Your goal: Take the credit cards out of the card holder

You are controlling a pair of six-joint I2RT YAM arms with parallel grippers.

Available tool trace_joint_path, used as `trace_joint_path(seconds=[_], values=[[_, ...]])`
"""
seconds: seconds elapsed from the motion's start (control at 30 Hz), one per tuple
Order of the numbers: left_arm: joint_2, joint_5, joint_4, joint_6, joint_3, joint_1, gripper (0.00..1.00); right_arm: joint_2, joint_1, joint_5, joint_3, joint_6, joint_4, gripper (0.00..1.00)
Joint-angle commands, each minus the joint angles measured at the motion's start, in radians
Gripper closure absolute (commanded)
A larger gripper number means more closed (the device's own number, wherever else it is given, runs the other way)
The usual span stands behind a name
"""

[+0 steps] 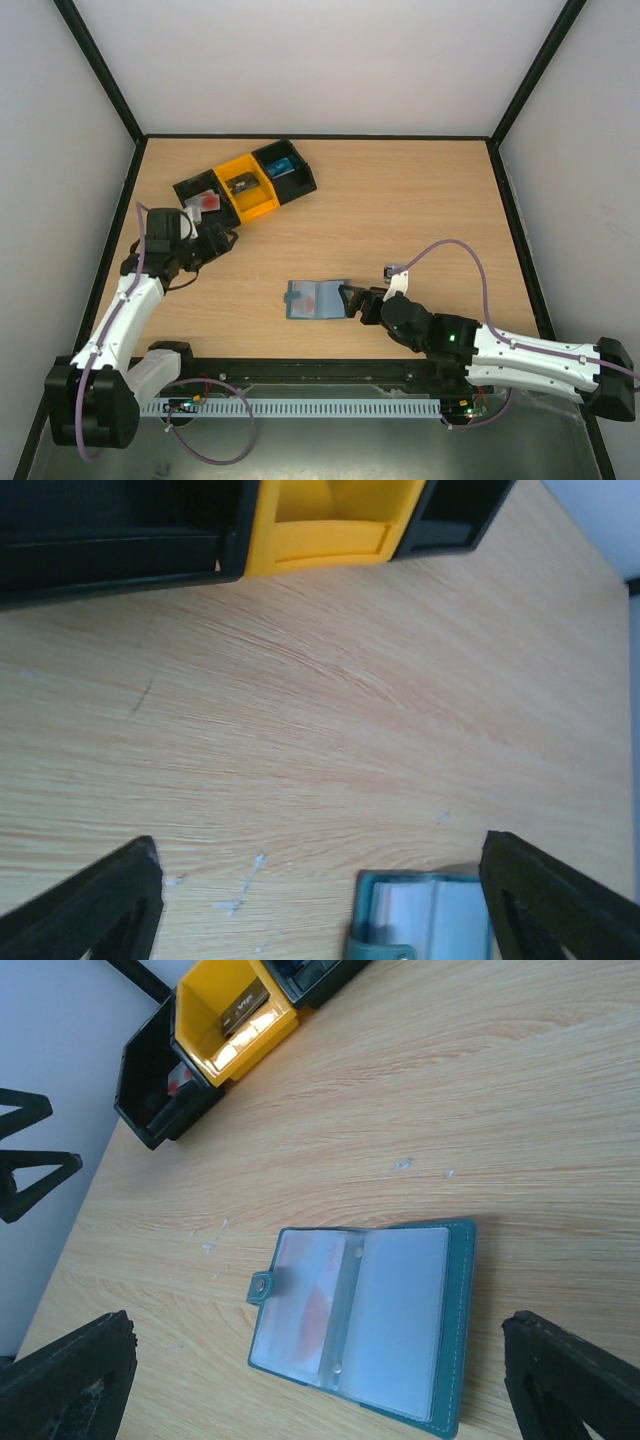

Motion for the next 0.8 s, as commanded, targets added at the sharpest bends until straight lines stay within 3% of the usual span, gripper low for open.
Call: trace_joint_path(seconds=[0.0, 0.2, 0.33, 0.43, 0.77], values=[[-0.025, -0.017, -0.019, 0.012, 0.002, -0.001, 0.18, 0.004, -0.004, 0.002, -0.021, 0.039, 0.045, 0.03], [0.098, -0.093, -0.003, 0.008, 0.127, -0.001, 0.69, -0.008, -0.004, -0.011, -0.021, 0.042, 0.059, 0.03], [0.22, -0.203, -0.023, 0.011, 0.232, -0.001, 0.95, -0.014, -0.004, -0.015, -0.034, 0.036, 0.074, 0.03], [0.324, -0.308, -0.03, 0.015, 0.315, 0.003, 0.97, -0.015, -0.004, -0.021, -0.032, 0.029, 0.075, 0.03], [0.693, -0.431, -0.111, 0.067, 0.64, 0.022, 0.97, -0.036, -0.004, -0.023, 0.024, -0.038, 0.009, 0.03]])
